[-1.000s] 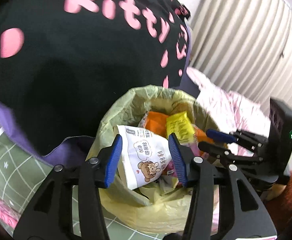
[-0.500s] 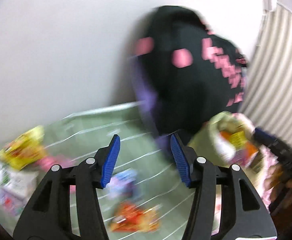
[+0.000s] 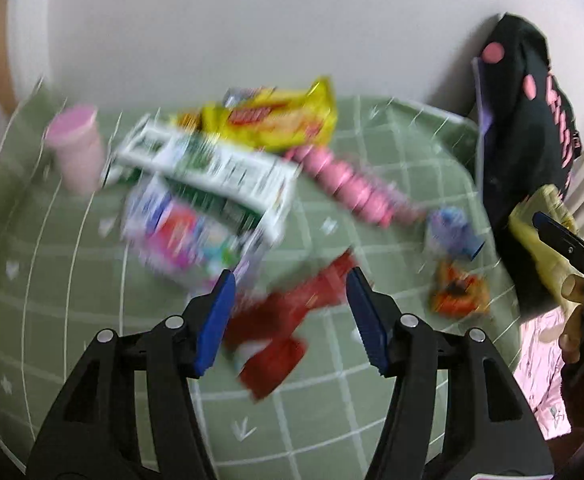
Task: Collect trash
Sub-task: 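Move both grippers back toward the red wrappers on the table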
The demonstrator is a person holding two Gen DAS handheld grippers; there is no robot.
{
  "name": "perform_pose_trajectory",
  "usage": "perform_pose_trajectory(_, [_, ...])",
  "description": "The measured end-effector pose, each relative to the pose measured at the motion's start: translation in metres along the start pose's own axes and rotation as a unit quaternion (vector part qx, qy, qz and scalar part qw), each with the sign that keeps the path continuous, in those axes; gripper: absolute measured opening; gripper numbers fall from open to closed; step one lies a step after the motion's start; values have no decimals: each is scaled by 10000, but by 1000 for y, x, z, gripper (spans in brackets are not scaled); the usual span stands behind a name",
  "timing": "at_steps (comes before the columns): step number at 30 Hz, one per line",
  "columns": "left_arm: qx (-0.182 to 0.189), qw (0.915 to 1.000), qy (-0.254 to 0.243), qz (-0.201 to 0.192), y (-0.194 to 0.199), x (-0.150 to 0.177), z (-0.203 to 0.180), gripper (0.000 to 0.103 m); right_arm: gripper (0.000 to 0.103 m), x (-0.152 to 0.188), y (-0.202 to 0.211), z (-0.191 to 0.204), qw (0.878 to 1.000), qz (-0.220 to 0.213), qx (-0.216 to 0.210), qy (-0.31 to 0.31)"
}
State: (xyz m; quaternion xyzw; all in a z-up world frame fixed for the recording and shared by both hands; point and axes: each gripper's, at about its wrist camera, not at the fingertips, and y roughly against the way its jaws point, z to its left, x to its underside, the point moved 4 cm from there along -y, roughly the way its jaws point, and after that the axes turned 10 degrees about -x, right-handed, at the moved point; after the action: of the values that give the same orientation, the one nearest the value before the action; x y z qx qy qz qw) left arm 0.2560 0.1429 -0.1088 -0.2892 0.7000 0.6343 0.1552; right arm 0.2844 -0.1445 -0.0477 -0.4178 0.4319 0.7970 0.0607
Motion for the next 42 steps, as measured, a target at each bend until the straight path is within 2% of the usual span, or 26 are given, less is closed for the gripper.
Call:
perform_pose_trajectory(4, [277, 9991, 87, 314, -11, 23, -7, 55, 53, 22, -25, 5, 9990, 391, -131, -170])
perform_pose_trajectory(6, [658, 9966, 32, 496, -12, 30, -17, 55, 53, 33, -36, 4, 9981, 578, -99, -211])
perform_pose_trajectory(8, [923, 9943, -225, 491, -2, 33, -29, 55, 52, 40, -44, 1, 9971, 713, -39, -279])
perform_pose_trajectory(10, [998, 9935, -400, 380, 9, 32, -35, 55, 52, 45, -49, -3, 9964, 750, 64, -379])
perform_pose_trajectory(15, [774, 9963, -367, 59, 19, 13, -28, 55, 52, 62, -54, -11, 9941, 852, 286, -610])
perform_pose_trajectory(18, [833, 9963, -138, 133, 8, 4, -18, 55, 52, 74, -59, -6, 9915, 965, 51, -876])
perform_pose_trajectory(21, [825, 9963, -119, 211, -2, 1, -12, 55, 52, 81, -61, 9, 9909, 984, -55, -912])
perform_pose_trajectory(27, [743, 9964, -358, 175, -7, 1, -10, 55, 52, 75, -42, 37, 9958, 738, 411, -364])
perform_pose_trajectory(31, [773, 9966, -251, 116, -3, -2, -5, 55, 52, 66, -31, 44, 9959, 616, 661, -19])
perform_pose_trajectory(38, [774, 9964, -331, 24, 3, -5, -3, 55, 52, 61, -42, 45, 9939, 774, 678, 404])
perform_pose_trajectory(40, [777, 9964, -332, 58, 2, -3, -4, 55, 52, 63, -49, 37, 9948, 805, 605, 158])
perform_pose_trajectory(42, [774, 9964, -340, 89, 1, -1, -5, 55, 52, 68, -59, 25, 9942, 933, 418, -344])
